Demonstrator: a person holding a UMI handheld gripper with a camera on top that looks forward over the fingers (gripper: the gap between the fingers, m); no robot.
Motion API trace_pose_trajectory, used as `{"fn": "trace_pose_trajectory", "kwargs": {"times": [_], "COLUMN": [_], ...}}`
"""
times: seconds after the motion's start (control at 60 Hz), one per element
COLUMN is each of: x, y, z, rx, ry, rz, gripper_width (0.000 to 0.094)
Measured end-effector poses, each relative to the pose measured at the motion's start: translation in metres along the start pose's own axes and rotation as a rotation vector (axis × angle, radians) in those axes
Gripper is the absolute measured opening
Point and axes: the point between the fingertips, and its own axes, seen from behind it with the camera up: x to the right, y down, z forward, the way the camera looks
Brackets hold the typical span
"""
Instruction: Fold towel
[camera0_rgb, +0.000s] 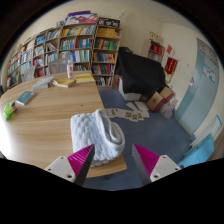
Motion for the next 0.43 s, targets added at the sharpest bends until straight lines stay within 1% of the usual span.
{"fn": "trace_pose_trajectory", "kwargs": {"times": [0.117,0.183,0.317,0.433], "x": [-0.039,-0.059,-0.082,-0.089], "y": [0.004,0.011,0.025,0.027], "z": [-0.063,-0.092,-0.138,-0.158], "rx": [0.003,-0.007,-0.027,-0.036], "ry": [-0.101,-0.14,-0.165,-0.184], "rz": [0.145,0.191,0.191,0.189], "gripper_width": [0.0802,0.0809,0.0817,0.0817]}}
